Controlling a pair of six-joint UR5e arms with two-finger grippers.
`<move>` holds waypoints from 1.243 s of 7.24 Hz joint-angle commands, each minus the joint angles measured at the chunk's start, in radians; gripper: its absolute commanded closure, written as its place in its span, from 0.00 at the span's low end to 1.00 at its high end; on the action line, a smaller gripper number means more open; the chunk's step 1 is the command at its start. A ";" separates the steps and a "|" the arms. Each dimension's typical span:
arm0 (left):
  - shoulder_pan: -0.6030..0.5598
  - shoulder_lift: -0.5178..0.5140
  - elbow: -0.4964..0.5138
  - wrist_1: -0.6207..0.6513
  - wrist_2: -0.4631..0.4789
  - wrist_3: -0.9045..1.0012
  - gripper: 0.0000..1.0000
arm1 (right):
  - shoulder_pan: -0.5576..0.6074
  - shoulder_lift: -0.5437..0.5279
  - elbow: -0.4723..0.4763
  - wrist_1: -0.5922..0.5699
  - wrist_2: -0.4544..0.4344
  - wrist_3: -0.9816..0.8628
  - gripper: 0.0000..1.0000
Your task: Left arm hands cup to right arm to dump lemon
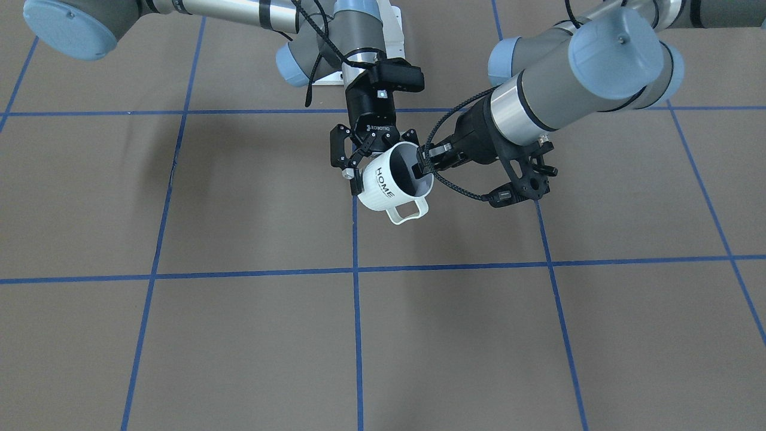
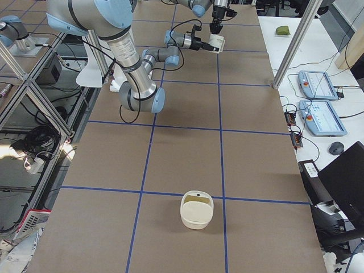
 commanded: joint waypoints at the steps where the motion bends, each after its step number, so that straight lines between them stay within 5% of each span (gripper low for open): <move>1: -0.037 -0.002 0.001 0.001 -0.005 -0.002 1.00 | 0.000 -0.005 -0.001 0.000 0.001 0.000 0.00; 5: -0.221 -0.003 0.053 -0.001 -0.113 0.011 1.00 | 0.001 -0.008 0.065 -0.001 0.051 -0.006 0.00; 7: -0.260 0.032 0.091 0.010 0.072 0.064 1.00 | 0.085 -0.011 0.125 -0.037 0.288 -0.003 0.00; 9: -0.261 0.035 0.088 0.249 0.229 0.383 1.00 | 0.252 -0.032 0.143 -0.214 0.646 0.129 0.00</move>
